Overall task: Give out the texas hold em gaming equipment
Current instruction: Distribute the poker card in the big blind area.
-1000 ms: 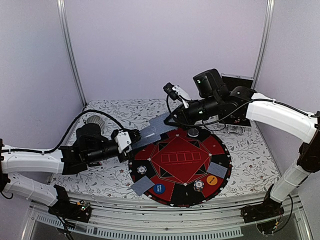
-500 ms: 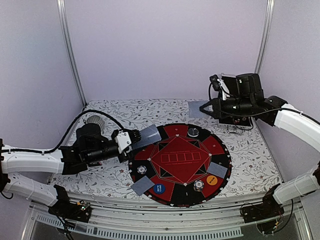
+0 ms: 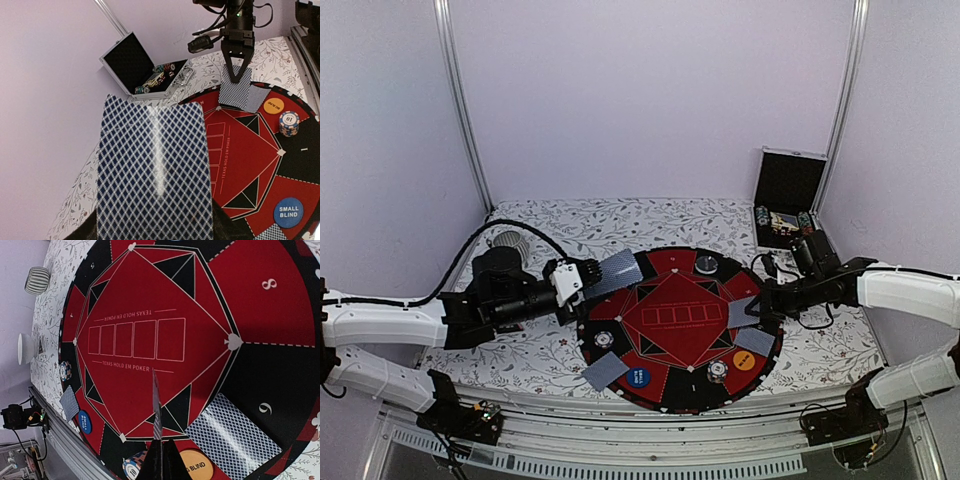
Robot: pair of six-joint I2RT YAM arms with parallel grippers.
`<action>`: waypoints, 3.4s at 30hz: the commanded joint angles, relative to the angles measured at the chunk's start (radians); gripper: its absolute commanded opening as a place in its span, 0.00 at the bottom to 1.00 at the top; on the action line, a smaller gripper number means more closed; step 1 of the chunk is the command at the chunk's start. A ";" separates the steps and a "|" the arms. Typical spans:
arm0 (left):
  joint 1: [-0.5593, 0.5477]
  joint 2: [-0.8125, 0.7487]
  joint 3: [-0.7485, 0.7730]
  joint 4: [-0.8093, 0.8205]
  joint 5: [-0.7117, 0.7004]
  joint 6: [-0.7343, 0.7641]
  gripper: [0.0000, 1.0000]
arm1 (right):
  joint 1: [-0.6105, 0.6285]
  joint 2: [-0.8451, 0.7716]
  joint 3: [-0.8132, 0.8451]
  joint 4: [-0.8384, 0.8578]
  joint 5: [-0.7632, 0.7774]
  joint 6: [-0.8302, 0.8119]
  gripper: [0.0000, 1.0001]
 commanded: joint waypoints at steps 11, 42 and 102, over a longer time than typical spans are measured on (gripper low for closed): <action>-0.025 -0.020 0.029 0.016 0.008 -0.013 0.53 | -0.111 -0.146 -0.199 0.143 -0.093 0.187 0.02; -0.034 -0.008 0.027 0.010 0.001 -0.005 0.53 | -0.172 -0.063 -0.391 0.399 -0.227 0.311 0.02; -0.041 -0.010 0.024 0.006 -0.006 0.007 0.53 | -0.156 -0.078 -0.589 0.827 -0.174 0.744 0.09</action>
